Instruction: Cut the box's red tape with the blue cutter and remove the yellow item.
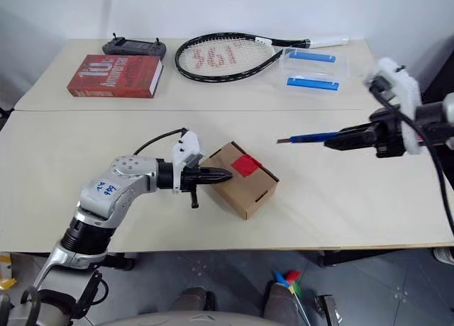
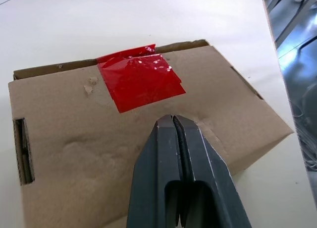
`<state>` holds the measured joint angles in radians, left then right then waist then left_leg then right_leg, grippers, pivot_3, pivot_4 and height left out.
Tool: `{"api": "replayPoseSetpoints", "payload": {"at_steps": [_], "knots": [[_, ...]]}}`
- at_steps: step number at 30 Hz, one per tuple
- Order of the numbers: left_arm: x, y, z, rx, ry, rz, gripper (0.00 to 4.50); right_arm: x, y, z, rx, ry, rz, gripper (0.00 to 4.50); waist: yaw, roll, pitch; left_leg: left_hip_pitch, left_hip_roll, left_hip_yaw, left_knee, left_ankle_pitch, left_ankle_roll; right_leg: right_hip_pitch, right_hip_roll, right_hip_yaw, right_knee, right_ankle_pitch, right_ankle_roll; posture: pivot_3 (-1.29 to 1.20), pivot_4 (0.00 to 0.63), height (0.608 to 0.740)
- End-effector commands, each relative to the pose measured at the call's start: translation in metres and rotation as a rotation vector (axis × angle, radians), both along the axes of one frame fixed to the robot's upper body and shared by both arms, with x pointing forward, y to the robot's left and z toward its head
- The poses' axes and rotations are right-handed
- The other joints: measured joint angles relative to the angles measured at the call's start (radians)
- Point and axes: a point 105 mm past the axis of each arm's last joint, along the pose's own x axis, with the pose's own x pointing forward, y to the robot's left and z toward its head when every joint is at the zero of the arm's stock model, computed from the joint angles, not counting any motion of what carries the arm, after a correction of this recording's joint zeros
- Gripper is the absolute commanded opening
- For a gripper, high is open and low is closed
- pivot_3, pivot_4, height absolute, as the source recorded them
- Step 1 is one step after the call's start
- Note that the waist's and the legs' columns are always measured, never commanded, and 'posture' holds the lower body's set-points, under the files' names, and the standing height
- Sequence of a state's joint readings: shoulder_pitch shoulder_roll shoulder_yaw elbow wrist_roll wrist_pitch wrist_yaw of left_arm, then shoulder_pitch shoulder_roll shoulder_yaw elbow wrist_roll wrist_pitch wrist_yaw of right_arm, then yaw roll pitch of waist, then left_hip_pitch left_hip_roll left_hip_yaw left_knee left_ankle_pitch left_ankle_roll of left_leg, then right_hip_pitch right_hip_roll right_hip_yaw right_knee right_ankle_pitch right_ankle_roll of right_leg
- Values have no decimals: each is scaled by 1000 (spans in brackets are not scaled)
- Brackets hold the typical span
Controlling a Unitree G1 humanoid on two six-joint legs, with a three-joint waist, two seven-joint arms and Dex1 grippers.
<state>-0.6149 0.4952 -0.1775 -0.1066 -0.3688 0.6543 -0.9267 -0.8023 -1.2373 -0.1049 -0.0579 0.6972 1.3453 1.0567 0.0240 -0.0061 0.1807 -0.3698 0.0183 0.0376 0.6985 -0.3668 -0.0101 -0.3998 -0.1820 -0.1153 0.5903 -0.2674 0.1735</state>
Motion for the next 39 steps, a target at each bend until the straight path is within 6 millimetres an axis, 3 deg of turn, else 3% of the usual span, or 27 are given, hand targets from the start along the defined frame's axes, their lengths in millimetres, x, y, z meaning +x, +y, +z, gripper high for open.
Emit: {"api": "replayPoseSetpoints", "payload": {"at_steps": [1, 4, 7, 11, 15, 18, 21, 26, 29, 32, 37, 39], "knots": [[-5, 17, 34, -116, -116, -59, 29, 12, -36, 0, 33, -210, -92, 178, 0, -1, 0, 0, 0, 0, 0, 0, 0, 0, 0, 0, 0, 0, 0, 0, 150, 740], [-6, 42, 56, -209, -104, -47, 29, 31, -70, -27, 63, -349, -251, 178, -3, -1, 0, 0, 0, 0, 0, 0, 0, 0, 0, 0, 0, 1, 1, 0, 150, 740], [-9, 71, 56, -180, -69, -19, 29, 41, -88, -58, 110, -393, -370, 178, -11, 1, 0, 1, 0, 1, 0, 0, 0, 0, 0, 0, 1, 1, 1, 0, 150, 740], [-16, 108, 33, -91, 62, 65, 29, 41, -85, -96, 70, -417, -330, 178, -26, 2, 0, 2, 0, 1, -2, 0, 0, 0, 0, 0, 0, 0, 1, 0, 150, 740], [-23, 120, 24, -84, 92, 106, 29, 44, -89, -111, 37, -438, -352, 178, -25, 3, 1, 1, 0, 1, -1, 0, 0, 0, 0, 0, 0, 1, 1, 0, 150, 740], [-31, 124, 3, -82, 123, 167, 0, 46, -99, -120, 5, -468, -426, 1088, -28, 3, 1, 2, 0, 0, 0, 0, 0, 1, 0, 1, 1, 1, 1, 0, 150, 740], [-42, 119, -6, -125, 169, 199, 0, 34, -91, -118, -3, -446, -323, 2125, -24, 4, 1, 2, 1, 0, -1, 0, 0, 1, 0, 0, 0, 0, 1, 0, 150, 740], [-59, 114, -19, -109, 244, 210, 0, 17, -73, -82, 46, -442, -116, 3759, -25, 6, 2, 2, 0, 0, 0, 0, 0, 1, 0, 1, 0, 1, 1, 0, 150, 740], [-66, 103, -14, -155, 235, 166, 0, 17, -47, -73, 28, -410, 16, 3759, -29, 7, 2, 5, 1, 1, 0, 0, 0, 3, 0, 1, 1, 1, 0, 0, 150, 740], [-64, 92, -15, -178, 228, 176, 0, 24, -21, -84, -48, -398, 114, 3111, -27, 6, 2, 7, 2, 1, 0, 0, 0, 5, 1, 2, 1, 1, -1, 0, 150, 740], [-35, 70, -34, -143, 153, 318, 0, 45, 35, -112, -57, -444, 209, 1347, -21, 6, 2, 9, 1, 1, 0, 0, 0, 7, 1, 2, 1, 1, -1, 0, 150, 740], [-31, 59, -38, -130, 133, 316, 0, 52, 47, -120, -73, -458, 216, 624, -20, 6, 2, 8, 1, 1, 1, 0, -1, 7, 1, 2, 1, 2, -1, 0, 150, 740]]}}
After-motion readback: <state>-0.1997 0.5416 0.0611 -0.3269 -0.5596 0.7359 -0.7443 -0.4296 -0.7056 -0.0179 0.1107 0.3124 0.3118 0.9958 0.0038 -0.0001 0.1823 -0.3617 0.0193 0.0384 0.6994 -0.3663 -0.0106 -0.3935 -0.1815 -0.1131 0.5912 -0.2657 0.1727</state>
